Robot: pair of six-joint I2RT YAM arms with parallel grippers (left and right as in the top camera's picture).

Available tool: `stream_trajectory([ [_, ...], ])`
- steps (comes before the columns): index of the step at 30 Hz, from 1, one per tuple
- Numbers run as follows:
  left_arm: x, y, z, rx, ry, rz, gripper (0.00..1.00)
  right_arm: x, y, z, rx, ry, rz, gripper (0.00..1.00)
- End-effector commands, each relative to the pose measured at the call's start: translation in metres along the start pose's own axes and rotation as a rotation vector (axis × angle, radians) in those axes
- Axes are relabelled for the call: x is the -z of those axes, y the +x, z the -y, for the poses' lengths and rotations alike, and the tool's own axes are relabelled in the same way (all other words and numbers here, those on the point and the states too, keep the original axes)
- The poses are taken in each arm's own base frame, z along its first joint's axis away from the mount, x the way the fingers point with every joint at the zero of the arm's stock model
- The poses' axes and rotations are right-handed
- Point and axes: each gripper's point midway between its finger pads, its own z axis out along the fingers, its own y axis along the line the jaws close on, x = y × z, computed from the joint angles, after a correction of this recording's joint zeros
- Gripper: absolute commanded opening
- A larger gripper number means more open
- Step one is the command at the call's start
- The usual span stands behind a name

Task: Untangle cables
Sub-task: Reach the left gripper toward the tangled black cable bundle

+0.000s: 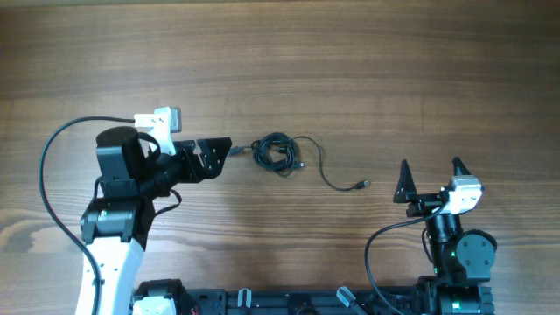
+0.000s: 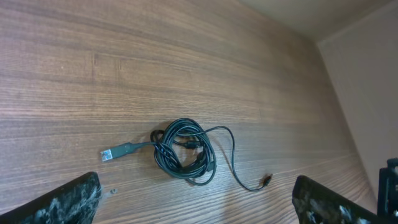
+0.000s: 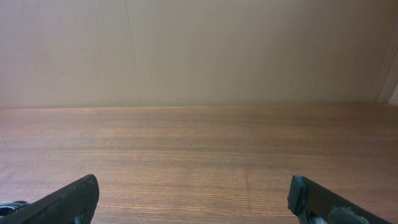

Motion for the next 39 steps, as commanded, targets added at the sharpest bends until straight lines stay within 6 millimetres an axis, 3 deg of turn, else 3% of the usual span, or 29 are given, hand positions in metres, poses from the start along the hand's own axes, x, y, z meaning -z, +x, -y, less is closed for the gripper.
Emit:
stream_trajectory([
  [1, -0.003, -0.008, 0.008, 0.061, 0.031, 0.007, 0.92, 0.001, -0.003, 0.001, 0.014, 0.007, 0.015, 1.0],
  [5, -0.018, 0.003, 0.01, 0.097, -0.055, -0.011, 0.89, 0.001, -0.003, 0.001, 0.014, 0.007, 0.015, 1.0],
  [9, -0.04, 0.015, 0.002, 0.206, -0.228, 0.011, 0.78, 0.001, -0.003, 0.001, 0.014, 0.007, 0.015, 1.0],
  [11, -0.057, 0.025, 0.001, 0.316, -0.283, 0.016, 0.69, 0.001, -0.003, 0.001, 0.014, 0.007, 0.015, 1.0],
  [14, -0.084, 0.047, 0.0, 0.439, -0.329, -0.015, 0.63, 0.001, -0.003, 0.001, 0.014, 0.007, 0.015, 1.0],
  [15, -0.098, 0.062, -0.007, 0.52, -0.378, -0.034, 0.6, 0.001, -0.003, 0.001, 0.014, 0.007, 0.015, 1.0],
  [20, -0.137, 0.087, -0.021, 0.635, -0.421, -0.063, 0.59, 0.001, -0.003, 0.001, 0.014, 0.007, 0.015, 1.0],
  [24, -0.148, 0.091, -0.027, 0.743, -0.432, -0.044, 0.41, 0.001, -0.003, 0.001, 0.014, 0.007, 0.015, 1.0],
  [28, -0.156, 0.109, -0.031, 0.825, -0.468, -0.062, 0.35, 0.001, -0.003, 0.001, 0.014, 0.007, 0.015, 1.0],
  [31, -0.169, 0.121, -0.019, 0.792, -0.438, -0.086, 0.33, 0.001, -0.003, 0.001, 0.014, 0.007, 0.015, 1.0],
  [35, -0.168, 0.117, -0.025, 0.774, -0.459, -0.052, 0.04, 0.001, -0.003, 0.001, 0.014, 0.007, 0.015, 1.0],
  [39, -0.168, 0.116, -0.027, 0.772, -0.461, -0.048, 0.04, 0.001, -0.003, 0.001, 0.014, 0.007, 0.015, 1.0],
])
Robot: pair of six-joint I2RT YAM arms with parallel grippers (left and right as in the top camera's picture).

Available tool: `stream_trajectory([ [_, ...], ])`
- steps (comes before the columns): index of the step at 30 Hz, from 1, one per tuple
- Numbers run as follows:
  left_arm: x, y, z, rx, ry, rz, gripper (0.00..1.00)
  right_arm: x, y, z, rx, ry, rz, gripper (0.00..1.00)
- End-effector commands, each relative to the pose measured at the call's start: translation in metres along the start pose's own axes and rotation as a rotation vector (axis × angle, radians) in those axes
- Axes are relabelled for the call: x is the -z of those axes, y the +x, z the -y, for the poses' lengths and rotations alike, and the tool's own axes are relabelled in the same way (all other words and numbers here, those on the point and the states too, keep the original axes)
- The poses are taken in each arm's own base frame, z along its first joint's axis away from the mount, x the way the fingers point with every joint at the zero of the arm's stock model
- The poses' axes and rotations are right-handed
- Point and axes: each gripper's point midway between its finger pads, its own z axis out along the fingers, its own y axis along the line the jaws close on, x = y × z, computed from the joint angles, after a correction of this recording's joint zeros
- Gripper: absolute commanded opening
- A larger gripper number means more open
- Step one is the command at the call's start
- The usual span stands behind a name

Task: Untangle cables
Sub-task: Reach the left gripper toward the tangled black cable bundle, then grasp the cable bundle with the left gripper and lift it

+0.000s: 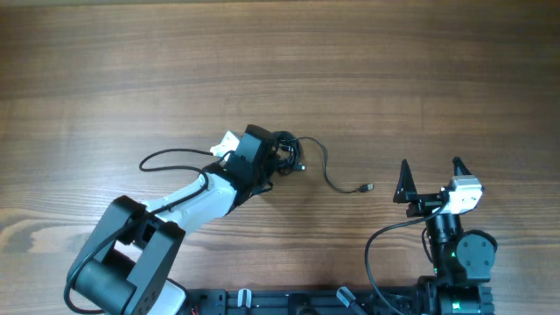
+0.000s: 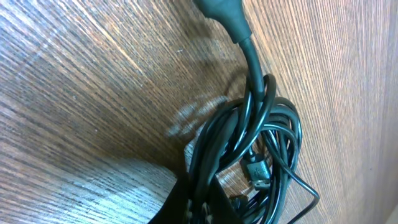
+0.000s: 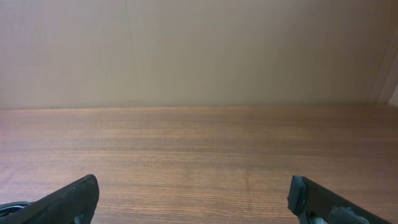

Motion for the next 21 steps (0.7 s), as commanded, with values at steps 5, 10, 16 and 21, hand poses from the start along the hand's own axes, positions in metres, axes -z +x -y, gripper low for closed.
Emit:
stream_trajectory([
  [5, 0.031, -0.018, 0.031, -0.288, 0.102, 0.055, 0.04, 0.001, -0.002, 0.001, 0.014, 0.007, 0.011, 1.0],
  [10, 0.084, -0.013, -0.028, -0.708, -0.117, -0.026, 0.04, 0.001, -0.002, 0.001, 0.014, 0.007, 0.011, 1.0],
  [16, 0.1, -0.026, -0.025, -0.699, -0.141, -0.007, 0.78, 0.001, -0.002, 0.001, 0.014, 0.007, 0.011, 1.0],
  [21, 0.09, -0.038, -0.027, -0.481, -0.16, 0.022, 0.38, 0.001, -0.002, 0.001, 0.013, 0.007, 0.011, 1.0],
])
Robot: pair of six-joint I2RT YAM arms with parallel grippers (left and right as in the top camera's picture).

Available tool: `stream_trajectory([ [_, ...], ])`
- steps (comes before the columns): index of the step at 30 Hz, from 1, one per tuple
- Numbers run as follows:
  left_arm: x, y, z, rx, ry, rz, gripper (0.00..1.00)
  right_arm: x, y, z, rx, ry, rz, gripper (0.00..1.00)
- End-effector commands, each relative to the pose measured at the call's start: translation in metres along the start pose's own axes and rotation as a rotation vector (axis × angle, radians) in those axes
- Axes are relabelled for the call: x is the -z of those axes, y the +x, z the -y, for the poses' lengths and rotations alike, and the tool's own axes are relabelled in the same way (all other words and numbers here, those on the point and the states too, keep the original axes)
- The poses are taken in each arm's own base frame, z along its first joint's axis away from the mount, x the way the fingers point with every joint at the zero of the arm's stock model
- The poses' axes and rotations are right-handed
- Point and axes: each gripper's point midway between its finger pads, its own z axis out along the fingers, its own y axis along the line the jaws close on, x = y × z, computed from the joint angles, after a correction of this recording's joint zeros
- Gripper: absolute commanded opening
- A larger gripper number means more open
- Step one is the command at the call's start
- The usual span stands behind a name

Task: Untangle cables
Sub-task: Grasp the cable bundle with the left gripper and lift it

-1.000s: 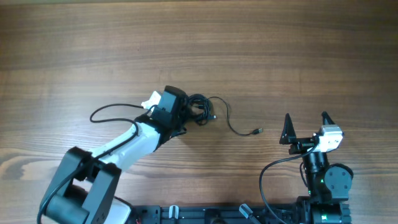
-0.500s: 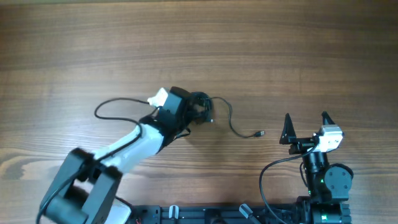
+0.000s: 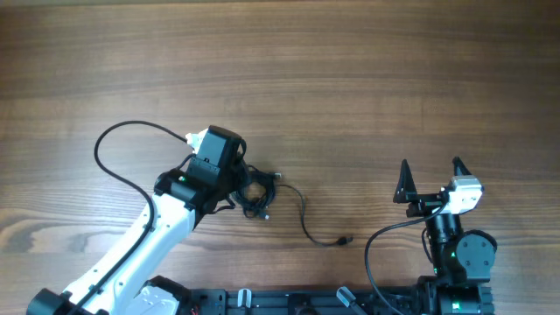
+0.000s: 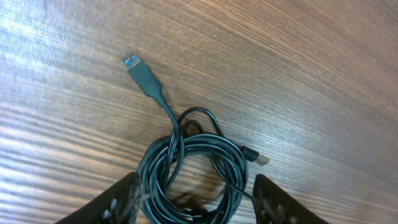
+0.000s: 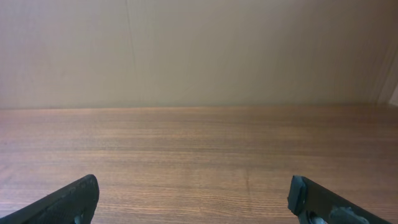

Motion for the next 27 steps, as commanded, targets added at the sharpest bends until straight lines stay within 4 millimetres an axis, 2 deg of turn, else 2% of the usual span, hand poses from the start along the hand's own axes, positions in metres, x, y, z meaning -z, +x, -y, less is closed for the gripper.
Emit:
stream_trajectory([
  [1, -0.021, 0.0, -0.001, 0.047, -0.042, -0.019, 0.38, 0.001, -0.002, 0.001, 0.013, 0.007, 0.011, 1.0],
  [3, -0.039, 0.008, -0.01, 0.036, -0.093, -0.061, 0.4, 0.001, -0.002, 0.001, 0.013, 0.007, 0.011, 1.0],
  [5, -0.054, 0.01, -0.016, 0.033, -0.132, -0.071, 0.37, 0.001, -0.002, 0.001, 0.014, 0.007, 0.009, 1.0],
  [7, -0.067, 0.008, -0.017, 0.032, -0.144, -0.061, 0.24, 0.001, -0.002, 0.001, 0.013, 0.007, 0.009, 1.0],
  [8, -0.07, 0.006, -0.015, 0.032, -0.136, -0.055, 0.22, 0.001, -0.002, 0.001, 0.013, 0.007, 0.01, 1.0],
  [9, -0.073, 0.006, -0.015, 0.032, -0.137, -0.05, 0.04, 0.001, -0.002, 0.001, 0.013, 0.007, 0.009, 1.0],
  [11, -0.072, 0.001, -0.018, 0.032, -0.154, -0.024, 0.04, 0.001, -0.002, 0.001, 0.013, 0.007, 0.009, 1.0],
  [12, -0.067, -0.006, -0.017, 0.039, -0.152, 0.0, 0.04, 0.001, -0.002, 0.001, 0.013, 0.007, 0.009, 1.0],
  [13, -0.052, -0.02, -0.011, 0.058, -0.122, 0.035, 0.04, 0.001, -0.002, 0.001, 0.013, 0.007, 0.01, 1.0],
  [15, 0.015, -0.058, 0.013, 0.067, 0.039, 0.199, 0.04, 0.001, -0.002, 0.001, 0.013, 0.007, 0.009, 1.0],
  [17, 0.06, -0.069, 0.023, -0.087, 0.116, 0.305, 0.04, 0.001, -0.002, 0.002, 0.015, 0.011, 0.01, 1.0],
  [18, 0.077, -0.068, 0.022, -0.16, 0.128, 0.336, 0.04, 0.001, -0.009, 0.014, 0.073, 0.082, 0.036, 1.0],
  [19, 0.084, -0.066, 0.02, -0.209, 0.127, 0.343, 0.04, 0.001, -0.009, 0.012, 0.049, 0.067, 0.038, 1.0],
  [20, 0.086, -0.065, 0.02, -0.224, 0.128, 0.346, 0.04, 0.001, -0.012, -0.006, -0.115, -0.039, 0.049, 1.0],
  [21, 0.086, -0.064, 0.021, -0.227, 0.137, 0.341, 0.04, 0.003, -0.01, -0.026, -0.341, -0.161, 0.015, 1.0],
  [22, 0.085, -0.06, 0.026, -0.268, 0.16, 0.32, 0.04, 0.005, -0.005, -0.038, -0.647, -0.222, -0.052, 1.0],
  [24, 0.087, -0.036, 0.053, -0.448, 0.319, 0.228, 0.04, 0.005, -0.005, -0.038, -1.013, -0.215, -0.096, 1.0],
  [25, 0.092, -0.018, 0.068, -0.564, 0.428, 0.172, 0.04, 0.006, -0.01, -0.043, -1.015, -0.251, -0.096, 1.0],
  [27, 0.101, 0.002, 0.084, -0.678, 0.562, 0.115, 0.04, 0.012, -0.016, -0.064, -0.776, -0.384, -0.099, 1.0],
])
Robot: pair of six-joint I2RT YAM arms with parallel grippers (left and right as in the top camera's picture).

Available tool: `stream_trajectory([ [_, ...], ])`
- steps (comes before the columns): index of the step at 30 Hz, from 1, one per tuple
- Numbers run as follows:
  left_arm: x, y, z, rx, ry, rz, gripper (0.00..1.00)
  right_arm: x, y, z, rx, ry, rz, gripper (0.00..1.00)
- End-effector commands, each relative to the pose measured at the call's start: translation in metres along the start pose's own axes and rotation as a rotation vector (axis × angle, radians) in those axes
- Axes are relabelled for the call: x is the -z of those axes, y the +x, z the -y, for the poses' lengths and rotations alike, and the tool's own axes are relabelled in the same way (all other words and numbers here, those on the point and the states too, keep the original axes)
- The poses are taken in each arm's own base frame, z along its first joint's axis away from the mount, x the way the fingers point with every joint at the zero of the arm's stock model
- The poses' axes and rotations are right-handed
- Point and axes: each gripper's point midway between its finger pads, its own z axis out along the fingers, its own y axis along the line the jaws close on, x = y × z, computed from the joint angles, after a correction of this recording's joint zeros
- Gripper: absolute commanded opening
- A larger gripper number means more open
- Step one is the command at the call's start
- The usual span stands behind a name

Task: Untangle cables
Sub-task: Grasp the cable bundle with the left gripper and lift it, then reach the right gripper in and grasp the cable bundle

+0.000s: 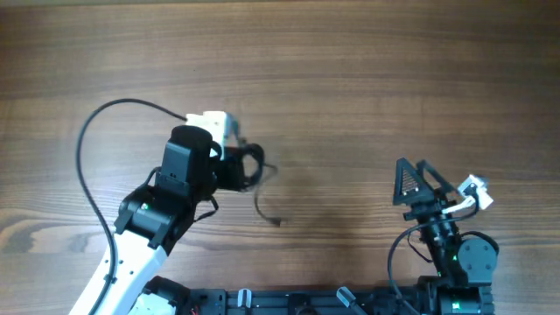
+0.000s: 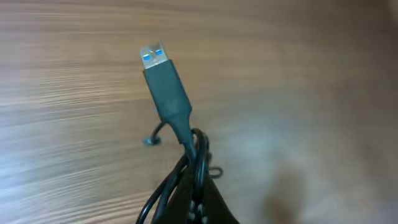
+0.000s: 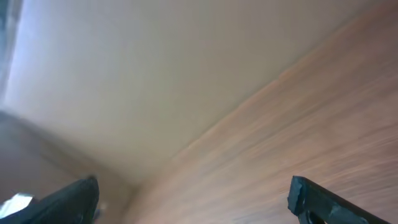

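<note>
A dark cable, wound into a tangled coil (image 1: 251, 168), is pinched in my left gripper (image 1: 243, 171), which is shut on it and holds it off the wooden table (image 1: 350, 79). A loose tail (image 1: 265, 210) hangs down from the coil. In the left wrist view the blue-tongued USB plug (image 2: 163, 79) sticks up past the shut left gripper (image 2: 196, 200), with strands of the cable (image 2: 193, 155) bunched at the jaws. My right gripper (image 1: 413, 175) stands open and tilted at the front right, holding nothing; its view is blurred, right gripper (image 3: 193, 200).
The left arm's own black lead (image 1: 96, 131) loops over the table at the left. A pale wall (image 3: 155, 68) rises behind the table's far edge.
My left gripper was open over the coil lying on the table; now it is shut on the coil and holds it raised, farther back. The right gripper has tilted, still open.
First my left gripper stood open to the left of the coil at mid-table. Then it was shut on the coil. Later the coil lay nearer the front left with the gripper open above it. Now the gripper holds it raised.
</note>
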Motion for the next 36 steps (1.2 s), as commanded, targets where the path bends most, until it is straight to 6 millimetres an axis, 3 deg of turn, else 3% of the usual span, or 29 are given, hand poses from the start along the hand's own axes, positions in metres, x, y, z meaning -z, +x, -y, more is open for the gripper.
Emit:
stream_trajectory([
  [1, 0.013, 0.013, 0.053, -0.22, 0.319, -0.053, 0.03, 0.0, 0.024, -0.024, 0.059, -0.121, -0.167, 1.0],
  [4, 0.016, 0.014, 0.061, -0.24, 0.369, -0.058, 0.04, -0.003, 0.047, -0.045, 0.083, -0.213, -0.391, 1.0],
  [7, 0.019, 0.01, 0.071, -0.251, 0.421, -0.038, 0.04, 0.004, 0.066, -0.093, 0.096, -0.556, -0.639, 1.0],
  [9, 0.02, 0.005, 0.074, -0.238, 0.437, -0.02, 0.04, -0.018, 0.065, -0.084, 0.067, -0.57, -0.633, 0.98],
  [10, 0.021, 0.001, 0.076, -0.218, 0.441, -0.007, 0.04, -0.026, 0.07, -0.076, 0.043, -0.568, -0.651, 0.82],
  [13, 0.023, -0.012, 0.081, -0.225, 0.455, 0.046, 0.04, -0.03, 0.12, -0.073, -0.063, -0.631, -0.82, 0.78],
  [15, 0.023, -0.014, 0.082, -0.228, 0.458, 0.056, 0.04, -0.034, 0.149, -0.08, -0.052, -0.674, -0.832, 0.64],
  [19, 0.024, -0.013, 0.083, -0.207, 0.465, 0.046, 0.04, -0.062, 0.149, -0.07, -0.071, -0.562, -0.709, 0.62],
  [25, 0.028, -0.009, 0.091, -0.208, 0.522, 0.027, 0.04, -0.066, 0.156, -0.101, -0.06, -0.662, -0.74, 0.51],
  [27, 0.028, -0.009, 0.091, -0.208, 0.521, 0.028, 0.04, -0.063, 0.161, -0.106, -0.059, -0.678, -0.756, 0.31],
  [29, 0.028, -0.009, 0.09, -0.208, 0.515, 0.03, 0.04, -0.064, 0.165, -0.102, -0.072, -0.652, -0.775, 0.2],
  [30, 0.026, -0.011, 0.087, -0.206, 0.493, 0.036, 0.04, -0.064, 0.167, -0.099, -0.079, -0.639, -0.786, 0.16],
  [31, 0.022, -0.014, 0.079, -0.201, 0.443, 0.052, 0.04, -0.064, 0.17, -0.096, -0.09, -0.62, -0.802, 0.04],
  [34, 0.015, -0.028, 0.051, -0.101, 0.305, 0.093, 0.04, -0.063, 0.174, -0.091, -0.106, -0.593, -0.825, 0.04],
  [36, 0.013, -0.045, 0.011, 0.079, 0.145, 0.149, 0.04, -0.063, 0.176, -0.09, -0.111, -0.585, -0.834, 0.04],
])
